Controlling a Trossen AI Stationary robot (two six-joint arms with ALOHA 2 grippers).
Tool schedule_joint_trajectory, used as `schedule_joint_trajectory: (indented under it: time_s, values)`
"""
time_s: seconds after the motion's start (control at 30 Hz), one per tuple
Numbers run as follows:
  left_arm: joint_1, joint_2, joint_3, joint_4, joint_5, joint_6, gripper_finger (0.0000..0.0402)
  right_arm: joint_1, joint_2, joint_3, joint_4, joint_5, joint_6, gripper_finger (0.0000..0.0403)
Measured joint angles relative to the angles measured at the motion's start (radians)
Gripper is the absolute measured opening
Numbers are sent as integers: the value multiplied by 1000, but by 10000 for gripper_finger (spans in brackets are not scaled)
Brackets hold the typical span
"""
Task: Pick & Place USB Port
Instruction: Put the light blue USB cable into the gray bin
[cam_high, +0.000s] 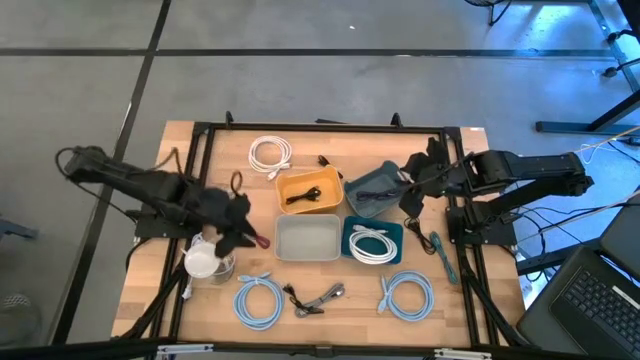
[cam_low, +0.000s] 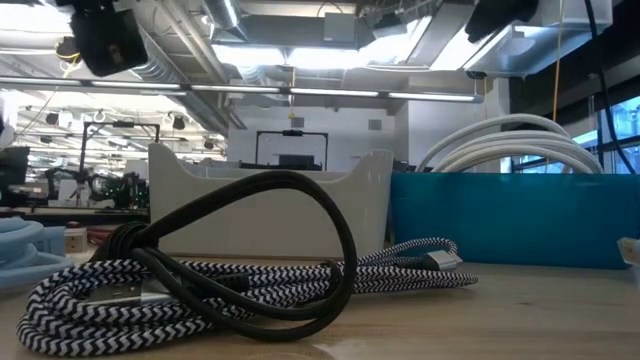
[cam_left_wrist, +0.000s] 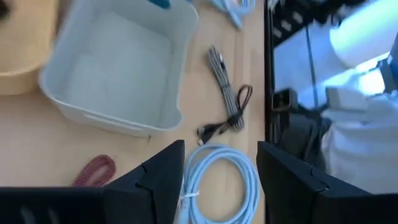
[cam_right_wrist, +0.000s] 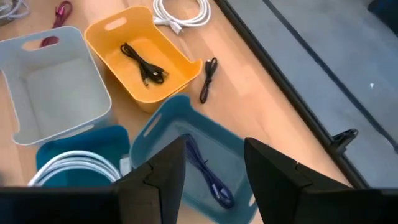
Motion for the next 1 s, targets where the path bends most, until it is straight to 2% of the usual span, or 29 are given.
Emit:
schedule_joint_trajectory:
  time_s: [0.27, 0.57, 1.0]
  values:
    - [-132, 190, -1, 136, -13, 154, 184, -9, 0, 0, 23, 6, -24, 166]
    - [-175, 387, -1, 145, -6, 264, 184, -10, 0, 0, 23, 7, -24, 166]
    - [-240, 558, -1, 158, 9, 289, 184, -10, 0, 0, 33, 7, -21, 166]
